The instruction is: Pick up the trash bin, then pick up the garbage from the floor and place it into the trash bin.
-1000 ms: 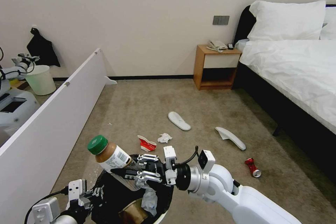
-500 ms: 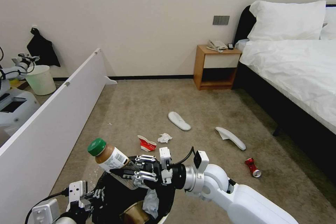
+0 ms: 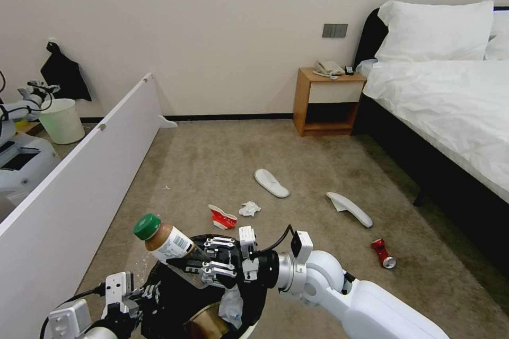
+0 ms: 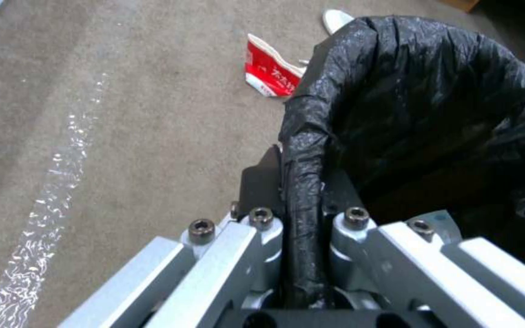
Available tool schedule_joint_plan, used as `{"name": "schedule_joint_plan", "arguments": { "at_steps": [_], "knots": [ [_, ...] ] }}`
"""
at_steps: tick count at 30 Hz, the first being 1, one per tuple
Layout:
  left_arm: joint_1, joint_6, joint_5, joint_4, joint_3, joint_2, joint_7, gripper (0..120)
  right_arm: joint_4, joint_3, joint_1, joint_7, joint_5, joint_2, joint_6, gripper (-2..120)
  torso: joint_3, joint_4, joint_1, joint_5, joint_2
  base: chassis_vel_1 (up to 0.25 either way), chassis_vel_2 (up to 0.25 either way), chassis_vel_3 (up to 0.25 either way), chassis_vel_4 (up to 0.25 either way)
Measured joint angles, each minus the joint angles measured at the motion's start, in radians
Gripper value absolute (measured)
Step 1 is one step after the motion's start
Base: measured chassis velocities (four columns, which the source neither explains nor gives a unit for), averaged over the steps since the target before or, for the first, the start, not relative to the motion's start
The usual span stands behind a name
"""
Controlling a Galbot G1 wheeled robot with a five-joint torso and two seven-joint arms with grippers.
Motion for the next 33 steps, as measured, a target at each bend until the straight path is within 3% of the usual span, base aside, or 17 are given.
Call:
{"name": "schedule_joint_plan", "arguments": {
  "at_steps": [2, 3, 11, 12, 16, 29, 33],
  "knots": [
    [0.0, 0.0, 0.0, 0.0, 0.0, 0.0, 0.0, 4, -0.001, 0.0, 0.0, 0.0, -0.001, -0.001, 0.001, 45, 0.0, 0.0, 0.0, 0.0, 0.0, 0.0, 0.0, 0.0, 0.0],
    [0.0, 0.0, -0.001, 0.0, -0.001, 0.001, 0.0, 4, -0.001, 0.0, -0.001, 0.0, -0.001, -0.002, 0.001, 53, 0.0, 0.0, 0.0, 0.0001, 0.0, 0.0, 0.0, 0.0, 0.0],
    [-0.007, 0.002, -0.016, -0.004, -0.014, 0.001, -0.003, 4, -0.001, 0.002, -0.006, 0.001, -0.009, -0.008, 0.005, 80, 0.0, 0.0, 0.0, 0.0, 0.0, 0.0, 0.0, 0.0, 0.0],
    [-0.008, 0.004, -0.025, -0.007, -0.022, 0.003, -0.006, 4, -0.001, 0.004, -0.01, 0.001, -0.01, -0.013, 0.005, 88, 0.0, -0.0001, 0.0, 0.0, 0.0, 0.0, 0.0, 0.0, 0.0],
    [-0.008, 0.005, -0.031, -0.01, -0.027, 0.005, -0.008, 4, -0.001, 0.007, -0.012, 0.001, -0.012, -0.014, 0.007, 98, 0.0, 0.0, 0.0, 0.0001, 0.0, 0.0, 0.0, 0.0, 0.0],
    [-0.018, 0.008, -0.051, -0.01, -0.045, 0.007, -0.014, 4, 0.022, 0.02, -0.019, 0.004, -0.011, -0.012, 0.009, 100, 0.0, 0.0, 0.0, 0.0001, 0.0, 0.0, 0.0, 0.0, 0.0],
    [-0.027, 0.008, -0.052, 0.003, -0.05, 0.004, -0.014, 4, 0.048, 0.13, -0.048, 0.031, -0.008, -0.003, 0.021, 100, 0.0, 0.0003, 0.0, 0.0, 0.0, 0.0, 0.0, 0.0, 0.0]
  ]
}}
